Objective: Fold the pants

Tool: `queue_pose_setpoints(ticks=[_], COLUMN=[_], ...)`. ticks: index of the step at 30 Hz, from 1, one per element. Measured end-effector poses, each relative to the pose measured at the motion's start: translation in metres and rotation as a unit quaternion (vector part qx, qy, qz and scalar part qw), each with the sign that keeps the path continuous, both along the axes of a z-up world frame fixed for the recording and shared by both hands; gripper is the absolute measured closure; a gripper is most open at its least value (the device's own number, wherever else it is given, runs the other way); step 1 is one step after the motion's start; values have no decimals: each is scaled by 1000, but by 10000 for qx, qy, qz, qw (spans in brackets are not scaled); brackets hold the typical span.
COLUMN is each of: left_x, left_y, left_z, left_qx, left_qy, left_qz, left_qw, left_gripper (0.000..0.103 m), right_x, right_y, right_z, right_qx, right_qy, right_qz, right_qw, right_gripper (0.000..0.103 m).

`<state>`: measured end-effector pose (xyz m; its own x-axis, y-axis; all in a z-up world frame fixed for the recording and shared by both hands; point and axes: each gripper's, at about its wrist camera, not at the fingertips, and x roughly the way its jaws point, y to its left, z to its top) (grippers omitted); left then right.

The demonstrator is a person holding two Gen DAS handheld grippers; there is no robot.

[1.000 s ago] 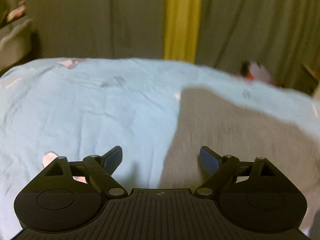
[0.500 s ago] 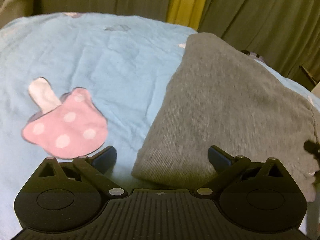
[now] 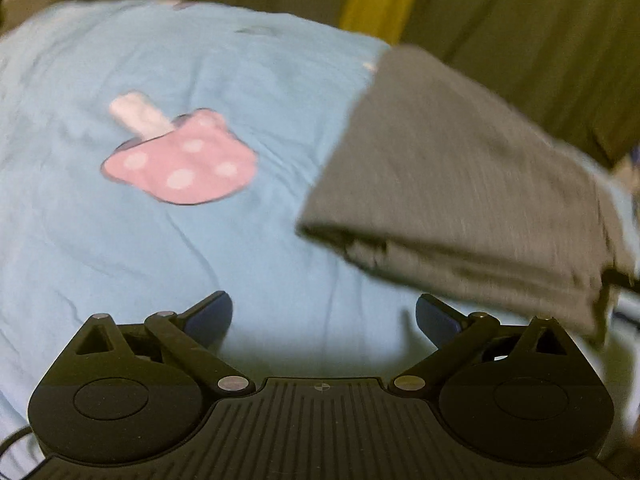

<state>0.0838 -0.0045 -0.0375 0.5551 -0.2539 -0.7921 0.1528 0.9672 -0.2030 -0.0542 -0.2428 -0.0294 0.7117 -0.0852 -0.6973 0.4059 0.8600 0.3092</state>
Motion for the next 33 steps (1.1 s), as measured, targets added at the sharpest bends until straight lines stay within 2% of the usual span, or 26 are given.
queue_pose_setpoints(ticks=[3,4,5,8,12,14,17,20,26,28,31,33], left_x=[-8,-11,-14,-22,-31,-41,-55,-65,-86,-84,-78,-76], left_y=[-24,-31,-32,-32,-32,-32,-30,-29,-18,-16,-16,-18], left_z=[-5,-5,-5,-2,3,9,21,34,85,102,124,134], left_qx=[880,1089,1133,940,870,839,805,712,504,429,447,492], left_qy=[-132,-198,-231,-98,66,-4,-292,-494,-975,-928,-755,-800], left_qz=[-461,-530,-548,-571,-636,-610,-601,-694,-667,-666,-691,-670], left_qw=[9950,9924,9918,9939,9942,9946,9945,9938,9917,9925,9937,9933], left_gripper=[1,1,1,0,1,1,0,0,0,0,0,0], right_x=[1,-6,-12,-25,-36,-43,-47,-46,-54,-52,-55,-56], right_y=[-1,1,5,21,45,60,80,95,123,128,134,138], right_z=[3,5,8,16,26,30,26,21,53,69,94,108], right_qx=[-4,-42,-136,-671,-1193,-1423,-1324,-1156,-1640,-1826,-1886,-1835], right_qy=[34,56,87,403,698,851,1342,1593,1617,1665,1481,1454], right_qz=[-54,-100,-159,-342,-520,-609,-402,-44,164,123,131,144], right_qw=[10000,9999,9997,9963,9890,9843,9813,9804,9730,9689,9707,9721], right_gripper=[4,4,4,4,4,4,4,4,4,4,4,4])
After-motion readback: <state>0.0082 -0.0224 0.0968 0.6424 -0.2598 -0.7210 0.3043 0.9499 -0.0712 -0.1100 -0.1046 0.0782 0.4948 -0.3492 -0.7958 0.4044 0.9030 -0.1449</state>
